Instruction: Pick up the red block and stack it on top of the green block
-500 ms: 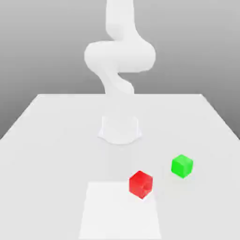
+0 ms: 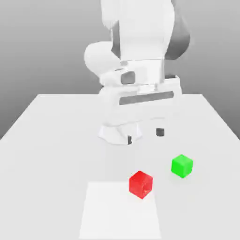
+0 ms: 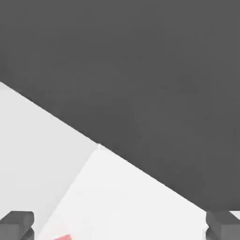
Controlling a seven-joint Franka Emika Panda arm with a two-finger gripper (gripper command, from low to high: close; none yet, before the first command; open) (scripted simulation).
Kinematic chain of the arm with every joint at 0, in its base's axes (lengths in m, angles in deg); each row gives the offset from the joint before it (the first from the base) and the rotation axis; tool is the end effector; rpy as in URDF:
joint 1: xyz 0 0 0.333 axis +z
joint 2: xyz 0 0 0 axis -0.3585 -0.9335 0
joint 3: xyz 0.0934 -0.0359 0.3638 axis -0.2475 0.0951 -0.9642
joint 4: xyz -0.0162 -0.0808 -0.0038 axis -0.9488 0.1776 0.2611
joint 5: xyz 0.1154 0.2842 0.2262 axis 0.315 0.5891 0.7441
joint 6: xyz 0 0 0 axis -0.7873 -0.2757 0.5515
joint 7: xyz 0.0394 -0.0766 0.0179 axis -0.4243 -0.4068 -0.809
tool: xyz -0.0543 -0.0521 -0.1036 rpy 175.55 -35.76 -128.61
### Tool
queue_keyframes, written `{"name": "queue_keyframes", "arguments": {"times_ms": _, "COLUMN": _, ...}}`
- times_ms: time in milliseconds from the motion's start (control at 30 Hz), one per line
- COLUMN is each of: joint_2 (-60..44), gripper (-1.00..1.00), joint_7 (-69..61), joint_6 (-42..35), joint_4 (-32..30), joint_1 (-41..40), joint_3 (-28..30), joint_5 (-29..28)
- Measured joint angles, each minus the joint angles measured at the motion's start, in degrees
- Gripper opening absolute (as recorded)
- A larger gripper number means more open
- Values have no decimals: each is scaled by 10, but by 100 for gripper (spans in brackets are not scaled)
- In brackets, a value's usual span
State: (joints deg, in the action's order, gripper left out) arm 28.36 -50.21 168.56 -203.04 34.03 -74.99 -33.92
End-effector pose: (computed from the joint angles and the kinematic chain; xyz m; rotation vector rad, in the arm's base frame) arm 0.3652 0.0530 0.3339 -3.0974 0.1128 -0.2110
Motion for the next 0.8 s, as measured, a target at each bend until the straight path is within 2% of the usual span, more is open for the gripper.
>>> {"name": "queue_keyframes", "arguments": {"times_ms": 100, "joint_2": -90, "gripper": 0, "joint_7": -61, "joint_6": 66, "joint_4": -41, "joint_1": 15, "joint_3": -2, "joint_5": 6}}
{"name": "queue_keyframes", "arguments": {"times_ms": 300, "joint_2": -226, "gripper": 0, "joint_7": -100, "joint_6": 179, "joint_4": -34, "joint_1": 2, "joint_3": -29, "joint_5": 42}}
{"name": "queue_keyframes", "arguments": {"times_ms": 333, "joint_2": -239, "gripper": -100, "joint_7": -102, "joint_6": 190, "joint_4": -32, "joint_1": -2, "joint_3": -33, "joint_5": 45}}
{"name": "queue_keyframes", "arguments": {"times_ms": 567, "joint_2": -239, "gripper": -100, "joint_7": -101, "joint_6": 189, "joint_4": -32, "joint_1": -4, "joint_3": -35, "joint_5": 43}}
{"name": "queue_keyframes", "arguments": {"times_ms": 800, "joint_2": -107, "gripper": -100, "joint_7": -76, "joint_6": 77, "joint_4": -51, "joint_1": 4, "joint_3": -17, "joint_5": 8}}
